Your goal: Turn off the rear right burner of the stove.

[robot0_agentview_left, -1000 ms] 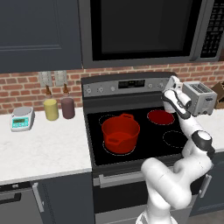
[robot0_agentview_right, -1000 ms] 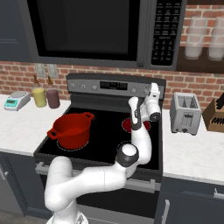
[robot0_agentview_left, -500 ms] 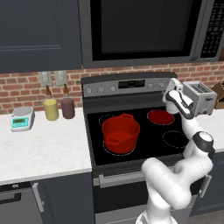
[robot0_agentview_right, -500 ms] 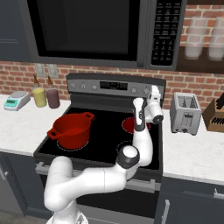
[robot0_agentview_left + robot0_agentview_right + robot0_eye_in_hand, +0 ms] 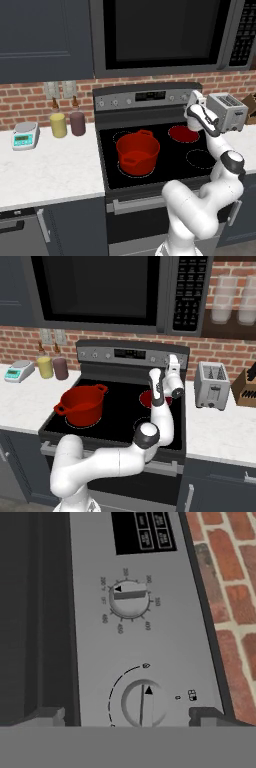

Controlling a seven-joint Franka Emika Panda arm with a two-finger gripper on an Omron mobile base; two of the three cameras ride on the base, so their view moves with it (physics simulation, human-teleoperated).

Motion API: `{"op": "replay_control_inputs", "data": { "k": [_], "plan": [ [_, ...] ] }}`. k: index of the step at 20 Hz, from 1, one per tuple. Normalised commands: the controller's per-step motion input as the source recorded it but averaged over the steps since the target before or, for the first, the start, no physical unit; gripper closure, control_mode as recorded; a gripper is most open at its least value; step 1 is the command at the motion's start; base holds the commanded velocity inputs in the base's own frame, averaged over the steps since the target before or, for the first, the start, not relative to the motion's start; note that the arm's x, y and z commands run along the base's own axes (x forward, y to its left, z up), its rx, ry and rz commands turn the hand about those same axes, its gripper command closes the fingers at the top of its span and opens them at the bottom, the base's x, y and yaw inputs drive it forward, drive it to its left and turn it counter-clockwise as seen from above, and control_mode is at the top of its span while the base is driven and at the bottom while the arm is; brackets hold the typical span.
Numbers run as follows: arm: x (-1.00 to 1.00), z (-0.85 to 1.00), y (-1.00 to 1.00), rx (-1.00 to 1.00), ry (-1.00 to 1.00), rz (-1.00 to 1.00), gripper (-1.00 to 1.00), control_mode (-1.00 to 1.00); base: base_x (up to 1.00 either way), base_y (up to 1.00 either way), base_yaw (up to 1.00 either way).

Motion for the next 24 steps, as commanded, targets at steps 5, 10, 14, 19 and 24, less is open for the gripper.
{"op": "replay_control_inputs", "data": {
  "k": [5, 10, 14, 19, 24],
  "plan": [
    [0.2, 0.0, 0.0, 0.0, 0.0, 0.0, -1.0, -1.0, 0.0, 0.0, 0.0],
    [0.12, 0.0, 0.0, 0.0, 0.0, 0.0, -1.0, -1.0, 0.0, 0.0, 0.0],
    [0.09, 0.0, 0.0, 0.0, 0.0, 0.0, -1.0, -1.0, 0.0, 0.0, 0.0],
    [0.01, 0.0, 0.0, 0.0, 0.0, 0.0, 1.0, -1.0, 0.0, 0.0, 0.0],
    [0.0, 0.0, 0.0, 0.0, 0.0, 0.0, 1.0, -1.0, 0.0, 0.0, 0.0]
  ]
}}
